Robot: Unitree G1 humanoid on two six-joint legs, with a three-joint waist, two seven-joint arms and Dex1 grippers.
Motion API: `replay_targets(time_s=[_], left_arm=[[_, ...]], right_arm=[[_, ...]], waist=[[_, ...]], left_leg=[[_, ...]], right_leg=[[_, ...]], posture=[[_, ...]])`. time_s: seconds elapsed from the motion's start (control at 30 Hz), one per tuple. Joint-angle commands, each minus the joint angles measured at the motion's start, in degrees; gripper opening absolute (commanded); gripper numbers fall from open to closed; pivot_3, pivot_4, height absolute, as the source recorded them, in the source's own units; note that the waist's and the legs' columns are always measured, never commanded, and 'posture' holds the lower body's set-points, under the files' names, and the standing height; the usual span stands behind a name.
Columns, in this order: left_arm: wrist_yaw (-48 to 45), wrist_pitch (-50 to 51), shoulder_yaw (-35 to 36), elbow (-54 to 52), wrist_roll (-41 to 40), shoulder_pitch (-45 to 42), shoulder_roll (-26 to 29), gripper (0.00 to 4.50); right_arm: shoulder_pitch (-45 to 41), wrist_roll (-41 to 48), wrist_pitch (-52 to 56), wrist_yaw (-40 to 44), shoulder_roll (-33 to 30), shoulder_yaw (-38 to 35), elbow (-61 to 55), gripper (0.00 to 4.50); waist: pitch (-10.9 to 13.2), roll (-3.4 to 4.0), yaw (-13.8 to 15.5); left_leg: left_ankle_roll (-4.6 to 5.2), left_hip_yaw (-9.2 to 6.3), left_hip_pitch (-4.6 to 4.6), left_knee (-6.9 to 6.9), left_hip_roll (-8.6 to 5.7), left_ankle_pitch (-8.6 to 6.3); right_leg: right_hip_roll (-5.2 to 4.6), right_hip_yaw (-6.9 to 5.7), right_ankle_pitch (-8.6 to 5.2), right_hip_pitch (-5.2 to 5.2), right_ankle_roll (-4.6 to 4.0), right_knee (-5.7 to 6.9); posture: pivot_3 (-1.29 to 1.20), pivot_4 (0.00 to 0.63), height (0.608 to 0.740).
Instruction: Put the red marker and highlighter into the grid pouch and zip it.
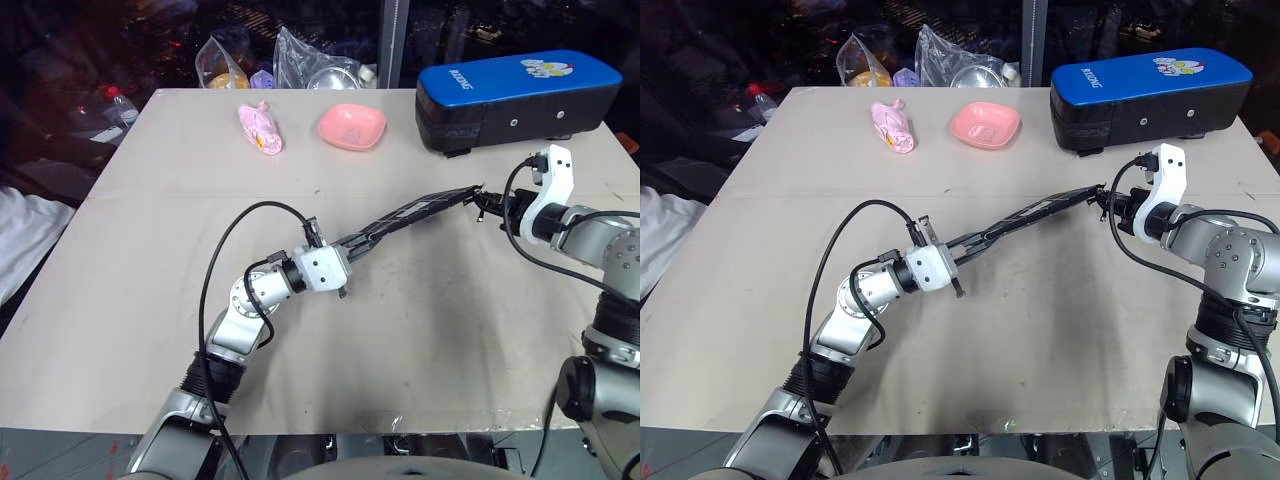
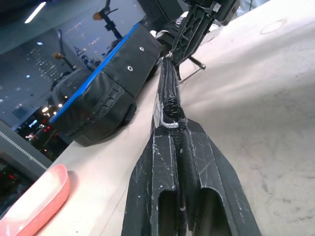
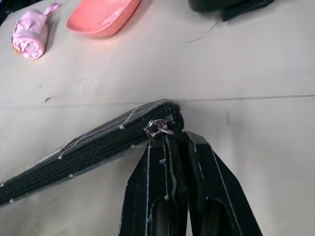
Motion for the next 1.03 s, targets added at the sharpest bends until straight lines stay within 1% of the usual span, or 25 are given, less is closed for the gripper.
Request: replay_targets(time_s=[0.03, 0.07, 0.1, 0.13, 0.17, 0.23, 0.27, 0.3, 0.33, 0.37, 0.4, 0.43, 0.47, 0.5, 0.53, 0.57, 0.67, 0.7, 0.73, 0.8, 0.83, 1.03], left_arm=[[1.46, -1.49, 2.04, 0.71, 0.22, -0.52, 0.85, 0.00], [1.62, -1.65, 2.08, 1.10, 0.39, -0.69, 0.99, 0.00], [2.06, -1.79, 2.26, 1.64, 0.87, -0.77, 1.33, 0.00], [2.22, -1.86, 2.56, 2.09, 0.86, -0.69, 1.81, 0.00], [0.98, -0.68, 2.76, 1.95, -0.87, -0.19, 2.34, 0.00], [-1.84, 1.64, 2.91, 0.81, -4.21, 1.23, 3.45, 0.00], [-3.01, 1.96, 2.87, 0.05, -5.06, 2.16, 4.18, 0.68], [-3.33, 2.05, 2.94, -0.57, -5.08, 2.93, 4.74, 1.02], [-3.19, 2.43, 3.31, -1.13, -5.09, 3.87, 5.18, 1.47], [-3.03, 3.10, 3.81, -1.63, -5.34, 4.73, 5.45, 2.03], [-3.06, 4.72, 4.65, -2.47, -6.70, 5.94, 5.63, 2.29], [-3.31, 6.50, 5.49, -3.44, -8.42, 7.17, 5.80, 2.99], [-3.70, 9.07, 6.56, -4.97, -10.95, 8.87, 6.08, 3.25], [-5.13, 13.31, 7.57, -7.53, -15.21, 11.68, 6.84, 3.77], [-6.15, 16.42, 8.25, -9.56, -18.05, 13.68, 7.36, 4.19], [-7.60, 20.04, 8.54, -11.86, -20.90, 15.97, 8.33, 4.36], [-8.90, 29.44, 8.64, -17.18, -24.57, 20.93, 10.80, 4.36], [-8.82, 30.62, 8.55, -19.15, -24.59, 23.05, 11.32, 4.36], [-7.85, 31.26, 8.53, -20.74, -23.68, 24.78, 11.40, 4.36], [-3.31, 31.15, 8.65, -22.40, -18.79, 26.65, 10.60, 4.36], [-2.17, 32.60, 8.64, -22.95, -18.06, 27.08, 10.46, 4.36], [-1.61, 34.59, 10.15, -26.76, -19.34, 30.66, 9.85, 4.36]], right_arm=[[0.99, -0.52, -2.26, 0.22, -1.32, -0.59, -2.77, 0.63], [1.47, -0.60, -2.56, 0.08, -1.14, -0.30, -3.23, 0.76], [2.58, -0.67, -3.48, 1.40, -1.84, 0.63, -3.84, 1.14], [3.93, -0.16, -4.47, 3.51, -2.65, 1.08, -4.48, 1.65], [5.57, -0.14, -5.92, 6.00, -4.13, 2.04, -5.16, 2.24], [8.52, -1.43, -8.79, 8.79, -6.92, 3.82, -6.30, 3.21], [10.50, -2.71, -10.84, 9.95, -8.55, 4.97, -6.87, 3.73], [12.30, -3.76, -12.63, 10.97, -9.87, 5.90, -7.40, 4.30], [14.64, -5.24, -15.50, 12.37, -11.34, 6.98, -7.97, 4.50], [16.81, -6.90, -18.75, 13.78, -12.66, 8.02, -8.36, 4.50], [19.37, -8.78, -22.63, 15.81, -14.19, 9.11, -8.65, 4.50], [21.74, -10.41, -26.57, 18.03, -15.46, 9.94, -8.68, 4.50], [24.46, -11.59, -32.33, 21.44, -16.28, 10.25, -8.61, 4.50], [27.74, -11.15, -39.32, 26.42, -15.75, 9.20, -8.61, 4.50], [29.96, -10.56, -44.38, 29.86, -15.24, 8.32, -8.45, 4.50], [32.20, -11.15, -48.02, 32.06, -15.49, 8.20, -7.64, 4.50], [36.44, -11.56, -54.74, 37.16, -15.66, 8.06, -4.53, 4.50], [37.32, -8.59, -57.85, 40.43, -13.76, 6.13, -2.79, 4.50], [38.15, -7.24, -60.69, 43.34, -13.10, 5.22, -1.03, 4.50], [39.31, -7.35, -62.59, 45.53, -13.44, 4.44, 2.14, 4.50], [39.38, -6.95, -63.05, 46.36, -13.41, 4.04, 3.64, 4.50], [42.12, -7.70, -69.80, 50.91, -13.97, 2.56, 8.24, 4.50]], waist=[[0.00, 0.00, 0.06], [0.00, 0.00, 0.07], [0.00, 0.00, 0.09], [0.00, 0.00, 0.15], [0.00, 0.00, 0.18], [0.00, 0.00, 0.16], [0.00, 0.00, 0.12], [0.00, 0.00, 0.10], [0.00, 0.00, 0.12], [0.00, 0.00, 0.12], [0.00, 0.00, 0.13], [0.00, -0.01, 0.13], [0.01, -0.01, 0.13], [0.00, -0.02, 0.11], [0.01, -0.02, -0.04], [0.01, -0.01, -0.15], [0.04, -0.01, -0.07], [0.04, -0.01, -0.01], [0.04, -0.04, 0.04], [0.04, -0.03, 0.23], [0.04, -0.05, 0.41], [0.04, -0.04, 0.51]], left_leg=[[0.00, 0.00, 0.00, 0.00, 0.00, 0.00], [0.00, 0.01, -0.01, 0.00, 0.00, 0.00], [0.00, 0.00, -0.02, 0.00, 0.01, 0.00], [0.00, 0.01, -0.02, 0.00, 0.00, 0.00], [0.00, 0.00, -0.03, -0.01, 0.00, 0.00], [0.01, -0.01, -0.06, -0.02, 0.00, -0.01], [0.01, 0.00, -0.05, -0.03, 0.00, -0.01], [0.01, 0.01, -0.05, -0.04, 0.00, -0.01], [0.01, 0.01, -0.05, -0.05, 0.00, -0.01], [0.01, 0.01, -0.05, -0.06, 0.00, -0.01], [0.01, 0.01, -0.04, -0.05, 0.00, -0.01], [0.01, -0.01, -0.04, -0.05, 0.00, -0.01], [0.01, -0.02, -0.03, -0.05, 0.01, -0.01], [0.01, -0.03, -0.05, -0.06, 0.02, -0.01], [0.01, -0.04, -0.02, -0.06, 0.04, -0.01], [0.00, -0.04, 0.00, -0.07, 0.10, -0.01], [0.00, -0.04, 0.03, -0.07, 0.14, -0.01], [0.00, -0.05, 0.03, -0.06, 0.13, -0.01], [0.01, -0.04, 0.06, -0.05, 0.12, -0.02], [0.11, -0.07, 0.09, -0.04, 0.07, -0.07], [0.14, -0.08, 0.10, -0.05, 0.03, -0.09], [0.20, -0.10, 0.09, -0.05, 0.04, -0.12]], right_leg=[[0.00, 0.00, 0.00, 0.00, 0.00, -0.01], [-0.01, -0.01, 0.00, 0.00, 0.00, -0.03], [-0.01, -0.01, 0.00, 0.00, 0.00, -0.05], [-0.02, -0.01, 0.00, 0.00, 0.00, -0.06], [-0.02, -0.02, 0.00, 0.00, 0.01, -0.08], [-0.03, -0.04, 0.00, 0.01, 0.01, -0.15], [-0.03, -0.03, 0.00, 0.01, 0.01, -0.17], [-0.04, -0.03, 0.00, 0.01, 0.02, -0.19], [-0.04, -0.03, 0.00, 0.01, 0.02, -0.22], [-0.04, -0.03, 0.00, 0.02, 0.02, -0.25], [-0.04, -0.02, 0.00, 0.02, 0.02, -0.25], [-0.03, -0.03, 0.00, 0.02, 0.03, -0.25], [-0.04, -0.03, 0.00, 0.03, 0.03, -0.25], [-0.03, -0.03, 0.00, 0.03, 0.03, -0.26], [-0.06, -0.03, -0.01, 0.05, 0.04, -0.29], [-0.07, 0.00, -0.01, 0.08, 0.04, -0.36], [-0.05, -0.01, -0.01, 0.10, 0.05, -0.37], [-0.03, -0.04, -0.01, 0.12, 0.05, -0.38], [-0.01, -0.03, -0.01, 0.16, 0.05, -0.38], [0.06, -0.05, -0.01, 0.23, 0.04, -0.43], [0.04, -0.04, 0.00, 0.24, 0.03, -0.43], [0.00, -0.02, 0.00, 0.25, 0.01, -0.48]], posture=[[0.00, 0.150, 0.738], [0.00, 0.150, 0.738], [0.00, 0.150, 0.738], [0.00, 0.150, 0.738], [0.00, 0.150, 0.738], [0.00, 0.150, 0.738], [0.00, 0.150, 0.738], [0.00, 0.150, 0.738], [0.00, 0.150, 0.738], [0.00, 0.150, 0.738], [0.00, 0.150, 0.738], [0.00, 0.150, 0.738], [0.00, 0.150, 0.738], [0.00, 0.150, 0.738], [0.00, 0.150, 0.738], [0.00, 0.150, 0.738], [0.00, 0.150, 0.738], [0.00, 0.150, 0.738], [0.00, 0.150, 0.738], [0.00, 0.150, 0.738], [0.00, 0.150, 0.738], [0.00, 0.150, 0.738]])
